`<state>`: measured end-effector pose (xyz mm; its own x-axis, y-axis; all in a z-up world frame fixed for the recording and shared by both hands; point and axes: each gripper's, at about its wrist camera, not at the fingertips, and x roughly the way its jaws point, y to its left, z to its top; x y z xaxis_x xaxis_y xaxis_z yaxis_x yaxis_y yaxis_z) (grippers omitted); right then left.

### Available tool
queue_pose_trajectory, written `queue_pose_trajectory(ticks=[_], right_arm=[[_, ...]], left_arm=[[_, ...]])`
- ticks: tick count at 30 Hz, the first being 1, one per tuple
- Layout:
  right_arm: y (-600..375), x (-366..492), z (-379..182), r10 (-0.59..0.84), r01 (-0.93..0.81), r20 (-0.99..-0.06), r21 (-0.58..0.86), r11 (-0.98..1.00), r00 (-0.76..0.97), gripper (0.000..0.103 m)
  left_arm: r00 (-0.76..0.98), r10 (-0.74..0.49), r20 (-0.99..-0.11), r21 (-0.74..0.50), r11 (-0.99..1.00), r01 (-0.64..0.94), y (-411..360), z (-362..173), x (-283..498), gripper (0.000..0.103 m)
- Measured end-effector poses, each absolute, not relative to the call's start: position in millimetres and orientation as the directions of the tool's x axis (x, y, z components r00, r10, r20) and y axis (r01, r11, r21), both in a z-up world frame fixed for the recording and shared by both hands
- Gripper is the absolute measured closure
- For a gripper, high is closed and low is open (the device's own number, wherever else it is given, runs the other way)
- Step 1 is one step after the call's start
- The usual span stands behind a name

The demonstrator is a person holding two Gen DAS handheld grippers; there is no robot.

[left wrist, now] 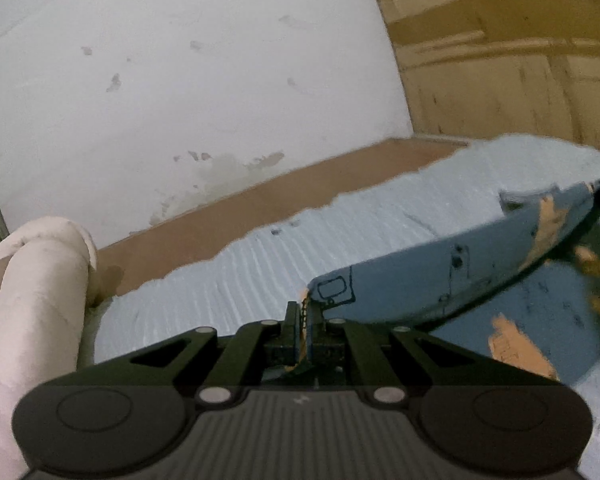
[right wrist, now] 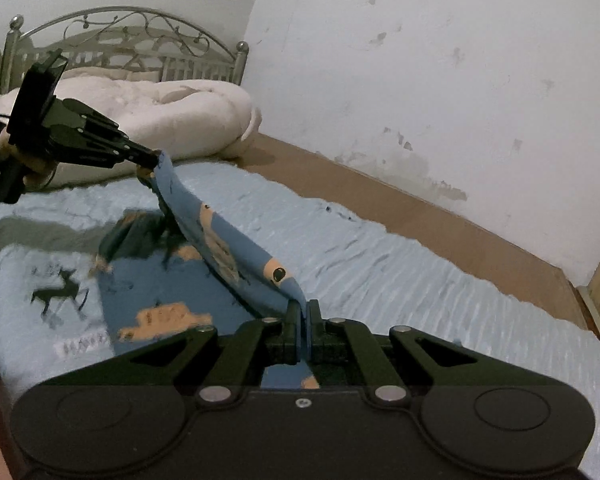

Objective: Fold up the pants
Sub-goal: 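Lift the hems with both grippers and fold them over toward the waistband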

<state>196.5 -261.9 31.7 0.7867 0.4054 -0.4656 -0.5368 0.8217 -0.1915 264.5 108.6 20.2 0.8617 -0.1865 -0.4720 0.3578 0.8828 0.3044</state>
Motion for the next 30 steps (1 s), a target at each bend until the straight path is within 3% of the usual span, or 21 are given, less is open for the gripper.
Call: queue_pose_trajectory(ticks=[10,23,25,27,29,30], right_arm=[[-240.5,150.4,-17.2,0.378,-0.533,-0.465,-0.265,0.804,0.801,0.102],[-224.1,127.5,-53.9,0.344,-0.561,-0.518,-0.350,0.750,0.783,0.103],[-224.7,127.8,-57.0,0.342,-0.558,-0.518,-0.347,0.754,0.784,0.100],[-226.9,128.3,-56.8,0.354,-0.562,-0.519,-0.323,0.762,0.778,0.094],[-230.4,126.0,-54.4,0.358,-0.555,-0.508,-0.312,0.771,0.783,0.087],[-232.6,124.9,-53.0,0.360,-0.552,-0.503,-0.309,0.775,0.786,0.073]], left_arm=[[0.860,-0.140,-0.490,0.403,0.839,0.366,101.3,-20.9,242.3,0.101],[0.793,-0.137,-0.593,0.358,0.838,0.412,100.3,-57.4,240.4,0.098],[0.770,-0.150,-0.620,0.340,0.833,0.436,99.5,-58.4,239.0,0.089],[0.767,-0.169,-0.620,0.329,0.831,0.448,97.5,-56.6,232.9,0.058],[0.771,-0.176,-0.612,0.310,0.843,0.439,93.3,-52.7,225.0,0.034],[0.774,-0.188,-0.604,0.290,0.853,0.434,90.5,-49.4,220.0,0.023]])
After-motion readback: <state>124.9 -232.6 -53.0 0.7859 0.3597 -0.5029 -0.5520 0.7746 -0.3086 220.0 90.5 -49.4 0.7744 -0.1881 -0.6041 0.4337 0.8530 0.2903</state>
